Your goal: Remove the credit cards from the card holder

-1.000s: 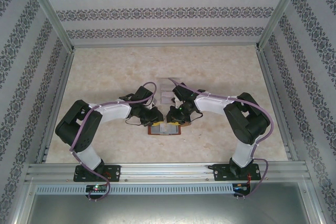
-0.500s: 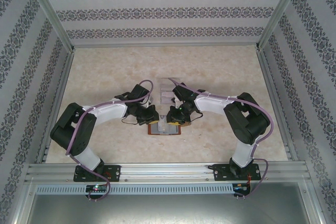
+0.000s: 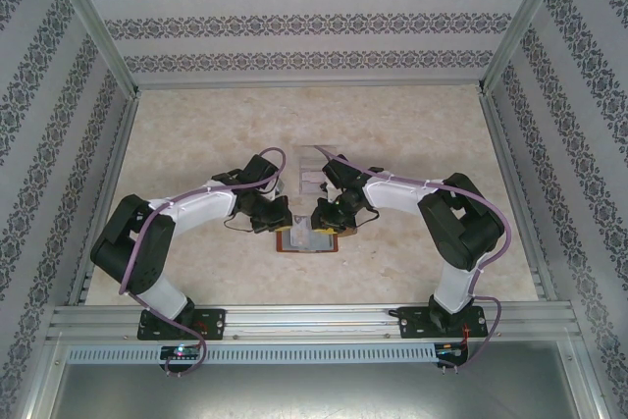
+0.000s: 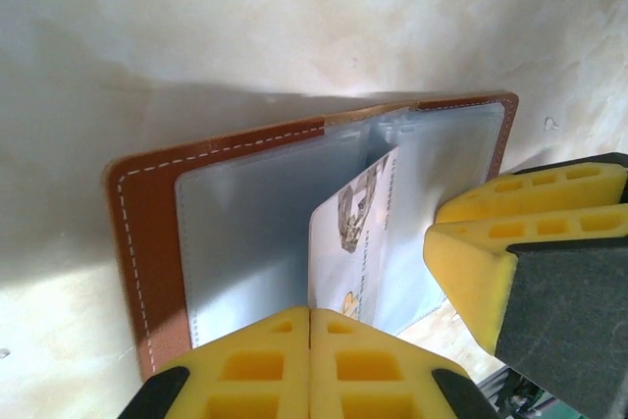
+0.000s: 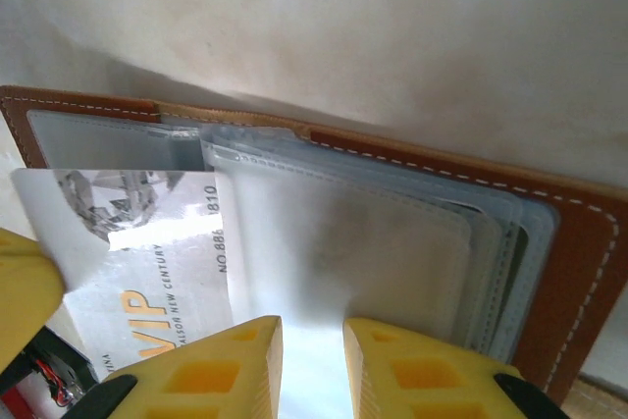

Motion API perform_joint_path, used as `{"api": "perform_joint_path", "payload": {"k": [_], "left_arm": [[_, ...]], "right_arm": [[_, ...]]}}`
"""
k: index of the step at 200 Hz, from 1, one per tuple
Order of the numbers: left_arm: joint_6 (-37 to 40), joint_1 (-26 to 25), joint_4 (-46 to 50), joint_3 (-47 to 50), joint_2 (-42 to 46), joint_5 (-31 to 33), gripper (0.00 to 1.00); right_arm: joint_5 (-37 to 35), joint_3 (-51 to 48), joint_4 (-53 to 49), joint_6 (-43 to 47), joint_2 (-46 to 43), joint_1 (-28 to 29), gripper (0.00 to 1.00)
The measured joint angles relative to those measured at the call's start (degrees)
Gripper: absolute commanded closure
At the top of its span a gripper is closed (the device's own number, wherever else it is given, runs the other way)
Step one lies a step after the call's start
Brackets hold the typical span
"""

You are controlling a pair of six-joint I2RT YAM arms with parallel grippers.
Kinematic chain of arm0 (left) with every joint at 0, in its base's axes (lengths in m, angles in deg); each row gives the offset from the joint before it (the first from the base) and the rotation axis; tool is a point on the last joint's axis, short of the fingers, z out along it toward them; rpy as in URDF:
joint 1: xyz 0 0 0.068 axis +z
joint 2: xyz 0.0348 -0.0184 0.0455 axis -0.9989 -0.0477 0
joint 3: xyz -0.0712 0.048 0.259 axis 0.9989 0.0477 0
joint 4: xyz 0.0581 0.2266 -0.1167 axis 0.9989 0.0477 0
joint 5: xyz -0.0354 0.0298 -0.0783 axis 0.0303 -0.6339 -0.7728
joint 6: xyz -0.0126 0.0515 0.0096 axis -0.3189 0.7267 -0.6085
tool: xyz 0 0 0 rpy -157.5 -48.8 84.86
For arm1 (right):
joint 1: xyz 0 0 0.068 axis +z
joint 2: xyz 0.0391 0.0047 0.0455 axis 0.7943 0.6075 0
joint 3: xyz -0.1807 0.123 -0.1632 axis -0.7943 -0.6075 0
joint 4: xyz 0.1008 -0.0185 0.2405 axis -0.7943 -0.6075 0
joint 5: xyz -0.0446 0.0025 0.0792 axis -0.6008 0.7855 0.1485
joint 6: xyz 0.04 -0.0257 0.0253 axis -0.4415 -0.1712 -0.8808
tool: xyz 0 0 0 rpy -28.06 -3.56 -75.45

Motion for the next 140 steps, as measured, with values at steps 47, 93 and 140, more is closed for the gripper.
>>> {"api": "perform_joint_path", "payload": {"k": [47,93,140], "left_arm": [[1.2,0.0,3.2,-0.9,0.0,1.6,0.94],[2.4,0.0,4.9,-2.1,-0.2,2.1,0.94],[2.2,0.0,4.0,-2.2,-1.0,-0.2,0.88]], "right_arm": [[0.0,0.1,-0.1,0.0,0.1,0.0,0.73],[0.0,0.1,-0.1,0.1,0.1,0.0,0.73],[0.0,0.1,-0.1,0.2,0.1,0.0,0.73]]}}
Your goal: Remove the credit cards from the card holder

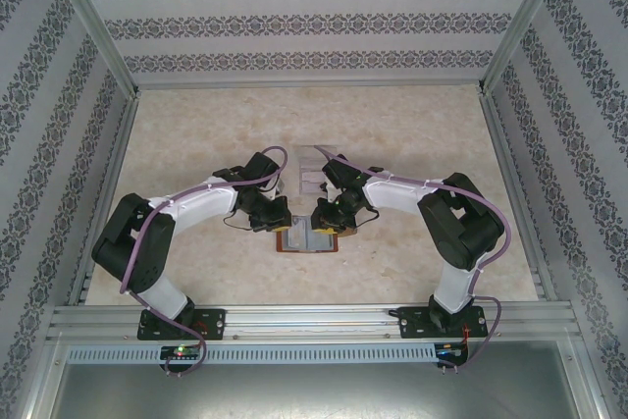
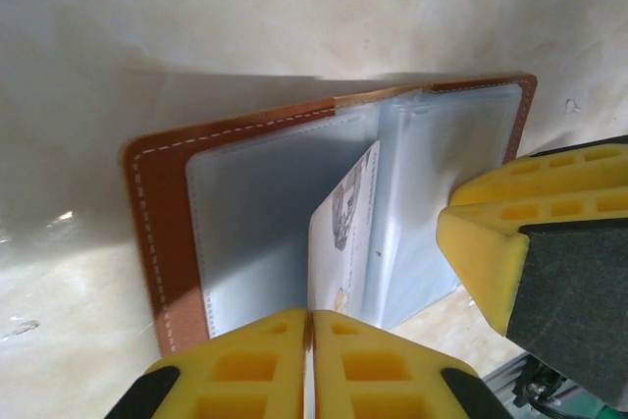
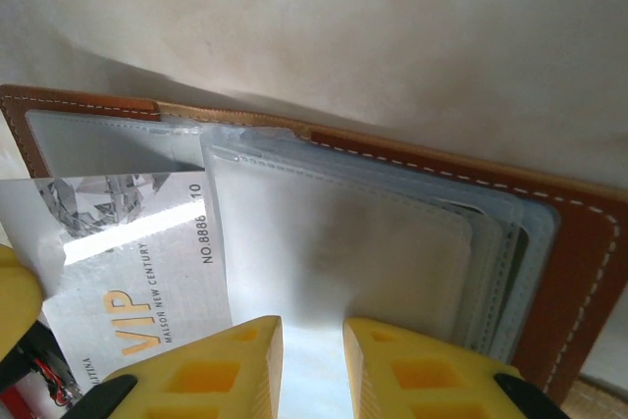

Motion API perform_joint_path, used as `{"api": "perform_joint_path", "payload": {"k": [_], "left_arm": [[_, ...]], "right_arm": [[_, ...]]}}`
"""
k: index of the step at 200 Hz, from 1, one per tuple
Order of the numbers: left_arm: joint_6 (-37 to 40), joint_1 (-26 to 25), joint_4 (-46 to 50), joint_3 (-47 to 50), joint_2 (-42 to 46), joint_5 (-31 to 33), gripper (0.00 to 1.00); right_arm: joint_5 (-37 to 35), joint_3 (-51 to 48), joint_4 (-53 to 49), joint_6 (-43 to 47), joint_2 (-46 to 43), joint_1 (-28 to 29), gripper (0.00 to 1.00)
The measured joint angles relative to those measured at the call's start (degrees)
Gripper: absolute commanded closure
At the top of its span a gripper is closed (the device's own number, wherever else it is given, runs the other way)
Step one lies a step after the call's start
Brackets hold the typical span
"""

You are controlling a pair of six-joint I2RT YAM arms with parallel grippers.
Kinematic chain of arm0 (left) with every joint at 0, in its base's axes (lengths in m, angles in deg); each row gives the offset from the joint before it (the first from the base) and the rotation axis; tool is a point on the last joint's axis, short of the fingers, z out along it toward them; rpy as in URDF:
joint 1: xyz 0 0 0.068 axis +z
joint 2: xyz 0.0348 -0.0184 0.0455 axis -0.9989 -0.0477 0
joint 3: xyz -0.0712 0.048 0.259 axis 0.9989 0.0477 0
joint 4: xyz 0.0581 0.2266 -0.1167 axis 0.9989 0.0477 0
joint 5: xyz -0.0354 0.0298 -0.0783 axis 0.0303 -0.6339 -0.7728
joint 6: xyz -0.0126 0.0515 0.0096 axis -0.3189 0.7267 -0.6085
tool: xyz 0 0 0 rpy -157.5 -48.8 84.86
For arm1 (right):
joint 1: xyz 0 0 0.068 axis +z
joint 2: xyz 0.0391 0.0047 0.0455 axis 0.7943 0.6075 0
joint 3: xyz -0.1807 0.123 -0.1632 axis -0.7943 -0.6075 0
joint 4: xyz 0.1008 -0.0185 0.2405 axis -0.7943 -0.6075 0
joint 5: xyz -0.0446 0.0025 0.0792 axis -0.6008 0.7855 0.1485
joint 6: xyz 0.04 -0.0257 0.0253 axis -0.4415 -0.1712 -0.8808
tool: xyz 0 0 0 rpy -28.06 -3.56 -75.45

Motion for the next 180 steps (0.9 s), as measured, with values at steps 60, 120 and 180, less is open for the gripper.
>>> {"api": "perform_joint_path", "payload": {"k": [60,120,180], "left_arm": [[-1.9,-0.2,-4.1,0.0,-1.3,-3.8,0.88],[-2.4,-0.7,-4.5,0.0,-2.9,-3.8,0.91],[-1.3,-0.8,-3.9,-0.1,-2.5,-2.6,0.99]], "right_arm": [[0.0,0.0,0.0,0.0,0.0,0.0,0.73],[0.0,0.0,-0.1,0.0,0.0,0.0,0.74],[-1.8,-0.1,-0.9,0.0,-1.9,-0.3,0.74]]}}
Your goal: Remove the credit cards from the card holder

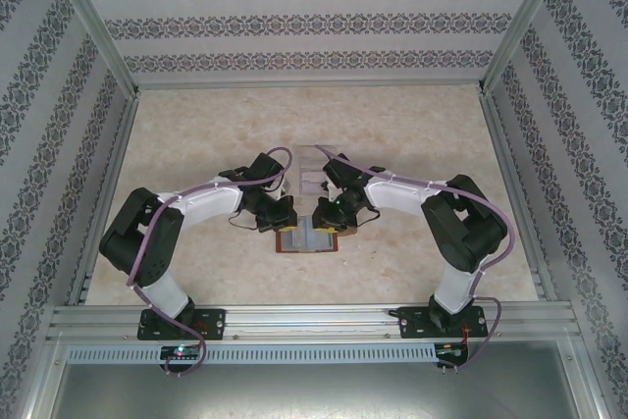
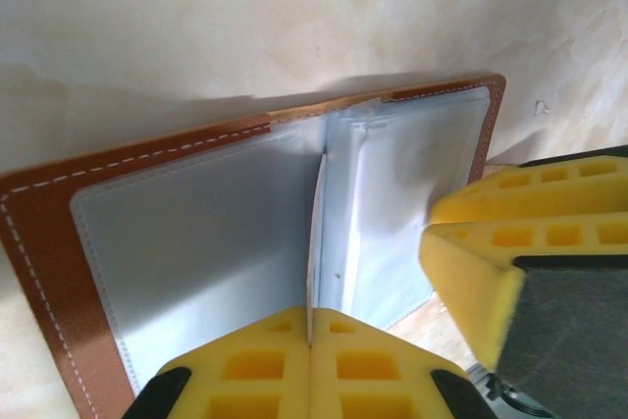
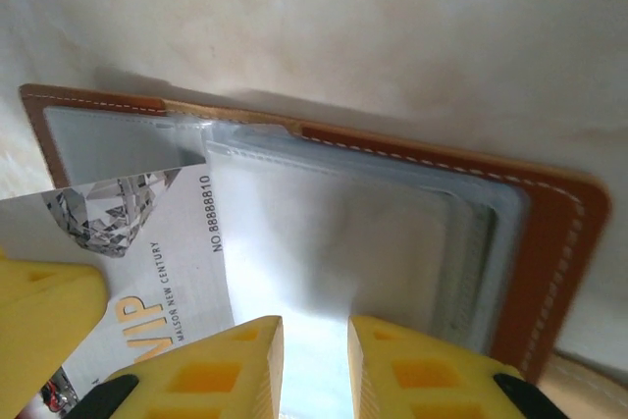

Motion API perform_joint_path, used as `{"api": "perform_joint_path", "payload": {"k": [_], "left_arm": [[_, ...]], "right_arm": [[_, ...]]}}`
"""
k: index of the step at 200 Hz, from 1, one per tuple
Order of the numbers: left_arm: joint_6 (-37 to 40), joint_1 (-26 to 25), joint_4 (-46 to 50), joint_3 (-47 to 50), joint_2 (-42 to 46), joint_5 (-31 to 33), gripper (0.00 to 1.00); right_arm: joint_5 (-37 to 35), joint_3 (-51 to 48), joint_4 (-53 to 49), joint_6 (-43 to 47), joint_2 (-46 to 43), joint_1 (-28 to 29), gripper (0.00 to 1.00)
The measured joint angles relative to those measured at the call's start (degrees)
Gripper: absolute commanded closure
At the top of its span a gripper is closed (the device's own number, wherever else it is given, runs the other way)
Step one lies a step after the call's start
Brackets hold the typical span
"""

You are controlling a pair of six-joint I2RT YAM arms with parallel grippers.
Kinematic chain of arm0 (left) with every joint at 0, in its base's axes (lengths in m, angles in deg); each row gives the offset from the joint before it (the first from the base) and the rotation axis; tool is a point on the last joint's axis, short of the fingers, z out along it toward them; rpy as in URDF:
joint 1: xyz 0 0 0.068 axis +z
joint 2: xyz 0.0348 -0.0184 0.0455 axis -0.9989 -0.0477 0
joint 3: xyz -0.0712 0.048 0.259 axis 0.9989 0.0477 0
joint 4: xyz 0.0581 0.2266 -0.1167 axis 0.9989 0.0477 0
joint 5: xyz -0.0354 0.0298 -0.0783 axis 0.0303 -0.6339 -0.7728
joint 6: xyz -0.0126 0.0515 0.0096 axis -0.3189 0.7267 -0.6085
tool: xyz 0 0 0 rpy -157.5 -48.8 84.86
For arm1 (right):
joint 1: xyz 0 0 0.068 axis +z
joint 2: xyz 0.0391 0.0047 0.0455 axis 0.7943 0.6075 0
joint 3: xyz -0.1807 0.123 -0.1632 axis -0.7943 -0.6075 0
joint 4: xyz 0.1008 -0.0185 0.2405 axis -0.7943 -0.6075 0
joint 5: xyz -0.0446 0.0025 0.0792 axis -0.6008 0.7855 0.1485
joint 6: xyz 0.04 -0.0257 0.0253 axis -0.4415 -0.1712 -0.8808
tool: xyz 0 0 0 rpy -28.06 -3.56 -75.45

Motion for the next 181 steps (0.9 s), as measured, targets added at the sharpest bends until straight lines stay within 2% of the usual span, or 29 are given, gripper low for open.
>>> {"api": "perform_joint_path", "payload": {"k": [50,82,181], "left_arm": [[3.4,0.0,2.2,-1.0,1.1,1.9,1.0],[8.3,0.0,4.5,-3.5,1.5,2.5,1.0],[34.2,0.4,13.5,-17.3,1.7,3.6,1.0]], "right_arm": [[-2.4,-0.8,-0.9,0.0,-6.6,-1.9,0.74],[-3.0,-1.6,-1.3,0.1,-8.6,-3.6,0.74],[-4.1,-4.1,-3.7,3.3,-13.4,-9.6,0.74]]}}
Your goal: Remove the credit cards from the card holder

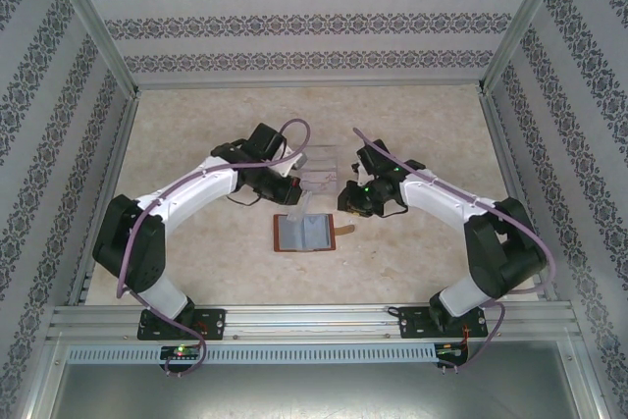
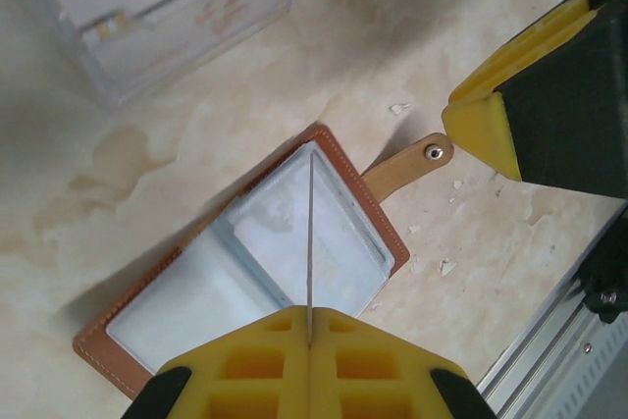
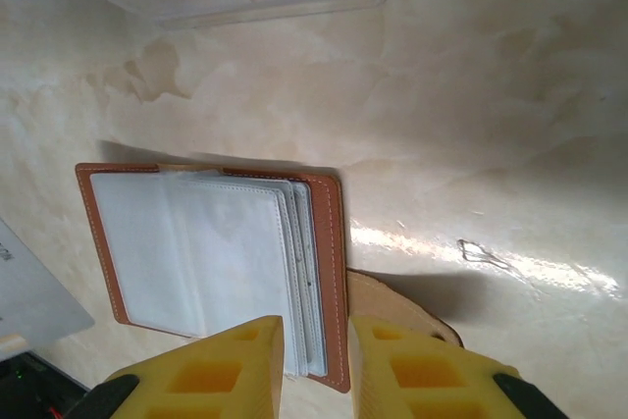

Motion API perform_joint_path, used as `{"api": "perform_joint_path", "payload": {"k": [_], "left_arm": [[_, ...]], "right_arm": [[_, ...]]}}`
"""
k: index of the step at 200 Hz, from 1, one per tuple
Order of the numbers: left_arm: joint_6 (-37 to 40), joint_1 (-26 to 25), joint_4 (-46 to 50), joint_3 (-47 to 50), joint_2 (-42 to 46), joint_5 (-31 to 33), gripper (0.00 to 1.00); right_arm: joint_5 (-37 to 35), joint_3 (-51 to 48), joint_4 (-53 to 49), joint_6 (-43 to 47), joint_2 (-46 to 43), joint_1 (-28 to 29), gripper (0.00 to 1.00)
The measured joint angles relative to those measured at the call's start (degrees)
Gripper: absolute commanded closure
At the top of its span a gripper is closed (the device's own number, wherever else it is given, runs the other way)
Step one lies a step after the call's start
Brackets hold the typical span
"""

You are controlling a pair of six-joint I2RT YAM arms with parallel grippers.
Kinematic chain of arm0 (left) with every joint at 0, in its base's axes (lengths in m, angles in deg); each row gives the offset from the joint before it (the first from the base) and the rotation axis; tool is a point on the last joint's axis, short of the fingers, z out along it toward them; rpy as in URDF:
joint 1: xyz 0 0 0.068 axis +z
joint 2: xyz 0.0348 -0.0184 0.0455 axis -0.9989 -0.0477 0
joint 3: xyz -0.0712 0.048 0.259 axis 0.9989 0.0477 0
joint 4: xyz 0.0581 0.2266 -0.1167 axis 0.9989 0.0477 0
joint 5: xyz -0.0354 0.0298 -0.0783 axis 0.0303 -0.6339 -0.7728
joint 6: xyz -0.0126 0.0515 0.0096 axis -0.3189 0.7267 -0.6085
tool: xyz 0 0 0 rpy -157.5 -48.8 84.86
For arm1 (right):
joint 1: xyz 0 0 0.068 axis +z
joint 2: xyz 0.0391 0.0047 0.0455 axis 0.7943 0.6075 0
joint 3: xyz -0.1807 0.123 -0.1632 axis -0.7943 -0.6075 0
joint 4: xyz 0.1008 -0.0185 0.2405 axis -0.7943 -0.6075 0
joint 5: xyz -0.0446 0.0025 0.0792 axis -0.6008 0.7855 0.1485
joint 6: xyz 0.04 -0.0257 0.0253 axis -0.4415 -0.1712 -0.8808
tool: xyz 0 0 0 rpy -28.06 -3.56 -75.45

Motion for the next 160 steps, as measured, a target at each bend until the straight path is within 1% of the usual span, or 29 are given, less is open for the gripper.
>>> {"api": "perform_joint_path", "payload": {"k": [45,98,160], "left_arm": [[10.5,0.0,3.8,-12.6,-8.7,1.1,1.0],[23.8,0.8,8.8,-28.1,-18.1,3.4,1.0],[41.1,0.8,11.2,-38.0,-24.4,7.3,1.0]], "right_arm": [[0.0,-1.3,-1.9,2.2,-2.1,-2.8,0.74],[0.0,-1.5,-2.8,4.2,-2.5,-4.4,0.74],[0.0,-2.9,-3.4,4.8,-3.5,-6.3,0.73]]}}
